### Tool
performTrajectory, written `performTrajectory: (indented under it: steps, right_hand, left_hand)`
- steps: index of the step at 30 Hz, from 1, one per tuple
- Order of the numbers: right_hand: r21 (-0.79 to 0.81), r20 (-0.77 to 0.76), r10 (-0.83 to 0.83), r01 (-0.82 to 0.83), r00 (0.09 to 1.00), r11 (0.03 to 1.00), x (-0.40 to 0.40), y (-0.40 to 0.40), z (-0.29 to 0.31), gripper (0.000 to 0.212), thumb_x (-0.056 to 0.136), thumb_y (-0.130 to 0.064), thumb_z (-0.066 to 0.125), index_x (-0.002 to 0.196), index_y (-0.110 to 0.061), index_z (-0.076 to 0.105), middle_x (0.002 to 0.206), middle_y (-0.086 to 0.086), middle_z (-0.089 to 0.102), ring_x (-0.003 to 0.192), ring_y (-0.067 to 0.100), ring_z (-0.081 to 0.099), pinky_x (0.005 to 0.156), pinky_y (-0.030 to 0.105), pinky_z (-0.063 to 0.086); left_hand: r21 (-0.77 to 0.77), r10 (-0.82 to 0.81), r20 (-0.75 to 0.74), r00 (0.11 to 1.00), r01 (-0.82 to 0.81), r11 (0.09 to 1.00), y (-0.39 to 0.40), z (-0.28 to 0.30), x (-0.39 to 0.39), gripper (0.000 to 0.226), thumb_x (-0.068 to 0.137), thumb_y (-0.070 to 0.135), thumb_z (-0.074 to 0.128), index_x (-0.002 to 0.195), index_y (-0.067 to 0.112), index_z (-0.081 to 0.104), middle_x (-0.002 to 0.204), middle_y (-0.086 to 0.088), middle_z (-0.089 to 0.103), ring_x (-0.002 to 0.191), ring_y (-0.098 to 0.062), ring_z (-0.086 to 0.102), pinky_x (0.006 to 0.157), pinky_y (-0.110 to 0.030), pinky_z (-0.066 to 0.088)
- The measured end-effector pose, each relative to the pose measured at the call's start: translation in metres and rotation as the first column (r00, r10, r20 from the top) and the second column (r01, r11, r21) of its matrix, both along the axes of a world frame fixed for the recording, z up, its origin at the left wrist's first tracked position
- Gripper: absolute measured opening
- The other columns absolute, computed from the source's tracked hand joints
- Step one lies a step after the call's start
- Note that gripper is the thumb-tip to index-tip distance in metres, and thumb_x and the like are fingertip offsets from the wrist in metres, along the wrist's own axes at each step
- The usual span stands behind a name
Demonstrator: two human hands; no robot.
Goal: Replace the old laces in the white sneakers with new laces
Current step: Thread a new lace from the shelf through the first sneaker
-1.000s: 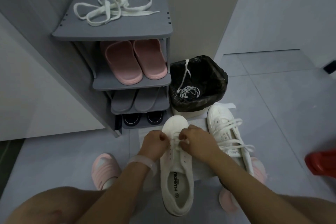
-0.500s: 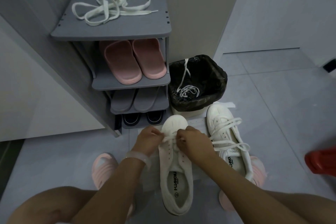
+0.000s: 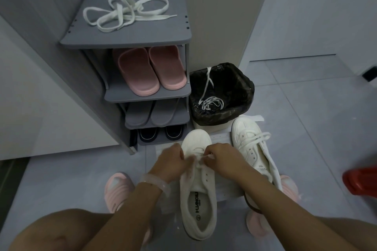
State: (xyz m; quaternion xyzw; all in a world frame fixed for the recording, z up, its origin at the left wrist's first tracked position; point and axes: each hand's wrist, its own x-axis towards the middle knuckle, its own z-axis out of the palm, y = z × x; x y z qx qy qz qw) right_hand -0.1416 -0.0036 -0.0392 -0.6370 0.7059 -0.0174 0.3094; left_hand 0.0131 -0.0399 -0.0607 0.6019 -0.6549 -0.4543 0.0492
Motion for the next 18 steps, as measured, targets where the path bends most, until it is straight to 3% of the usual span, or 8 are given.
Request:
performTrajectory:
  steps: [2,5,9,18]
  right_hand:
    - [0.026,0.035,-0.005,0.004,0.999,1.0,0.0,0.001,0.001,0.02,0.09,-0.031,0.051,0.098,-0.017,0.063,0.106,0.004,0.061,0.102,0.022,0.057,0.075,0.027,0.04]
    - [0.085,0.058,-0.035,0.03,0.998,0.996,-0.005,-0.001,0.008,0.014,0.085,-0.027,0.054,0.077,-0.016,0.054,0.084,0.0,0.055,0.085,0.018,0.054,0.066,0.025,0.036]
    - [0.183,0.108,-0.075,0.054,0.991,0.982,-0.02,-0.001,0.024,0.034,0.081,-0.022,0.058,0.053,-0.014,0.04,0.057,-0.002,0.039,0.057,0.009,0.039,0.051,0.023,0.028]
    - [0.29,0.14,-0.17,0.124,0.976,0.949,-0.046,0.008,0.045,0.032,0.081,-0.017,0.058,0.052,-0.016,0.044,0.056,-0.003,0.039,0.054,0.009,0.036,0.05,0.019,0.028]
  left_hand:
    - [0.236,-0.081,0.004,0.997,0.078,0.969,0.006,0.007,-0.004,0.026,0.085,0.035,0.061,0.075,0.015,0.048,0.072,-0.003,0.06,0.058,-0.015,0.061,0.058,-0.027,0.054]
    - [0.337,-0.026,-0.025,0.999,0.033,0.941,0.005,0.009,-0.005,0.027,0.087,0.029,0.061,0.071,0.009,0.054,0.065,-0.006,0.062,0.048,-0.012,0.062,0.055,-0.023,0.056]
    - [0.325,0.021,-0.033,0.999,-0.009,0.946,0.006,0.006,-0.008,0.028,0.088,0.021,0.059,0.064,0.006,0.055,0.059,-0.006,0.061,0.039,-0.008,0.059,0.048,-0.021,0.054]
    - [0.284,-0.011,-0.007,1.0,0.013,0.959,0.008,0.003,-0.009,0.027,0.088,0.026,0.057,0.067,0.011,0.05,0.067,-0.005,0.06,0.053,-0.015,0.06,0.058,-0.026,0.054]
